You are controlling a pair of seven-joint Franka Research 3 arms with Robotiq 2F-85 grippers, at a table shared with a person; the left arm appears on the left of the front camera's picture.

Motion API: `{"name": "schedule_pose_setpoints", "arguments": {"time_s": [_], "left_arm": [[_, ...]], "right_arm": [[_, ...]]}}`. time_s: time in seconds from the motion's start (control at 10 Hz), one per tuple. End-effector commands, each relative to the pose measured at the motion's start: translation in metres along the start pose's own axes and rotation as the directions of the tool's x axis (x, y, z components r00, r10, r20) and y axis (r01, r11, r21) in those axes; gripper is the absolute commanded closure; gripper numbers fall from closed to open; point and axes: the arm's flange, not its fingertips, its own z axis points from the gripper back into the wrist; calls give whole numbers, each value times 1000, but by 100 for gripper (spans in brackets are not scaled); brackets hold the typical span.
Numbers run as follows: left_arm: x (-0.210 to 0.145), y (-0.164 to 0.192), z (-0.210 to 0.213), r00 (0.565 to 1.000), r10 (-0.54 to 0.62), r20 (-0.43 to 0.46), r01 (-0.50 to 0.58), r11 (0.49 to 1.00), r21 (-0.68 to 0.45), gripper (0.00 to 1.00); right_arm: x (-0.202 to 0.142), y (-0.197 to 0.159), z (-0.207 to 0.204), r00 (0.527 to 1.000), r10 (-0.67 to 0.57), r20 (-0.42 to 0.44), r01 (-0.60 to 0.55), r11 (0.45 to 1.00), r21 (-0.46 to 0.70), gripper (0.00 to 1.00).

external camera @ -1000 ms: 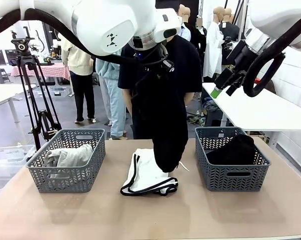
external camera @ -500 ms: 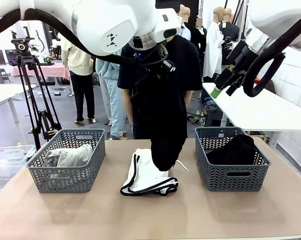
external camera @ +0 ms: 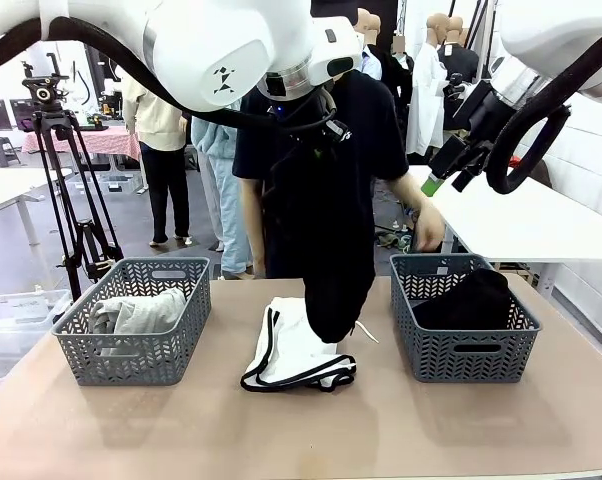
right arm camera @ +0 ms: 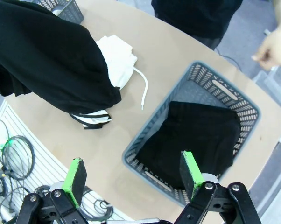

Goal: Sort the tops and bottoms.
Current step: Sort the clothes according to human instructions.

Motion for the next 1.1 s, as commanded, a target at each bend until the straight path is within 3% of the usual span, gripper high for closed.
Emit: {"name": "schedule_pose_setpoints", "arguments": {"time_s": [0.0, 1.0], "left_arm": [[0, 3, 4, 1000, -3, 6, 3, 1000, 4, 100], [0, 3, 4, 1000, -3, 6, 3, 1000, 4, 100]], "right_arm": [[-4, 1, -3, 1000, -8, -3, 8, 1000, -15, 0], [-4, 1, -3, 1000, -8, -3, 8, 1000, -15, 0]]}}
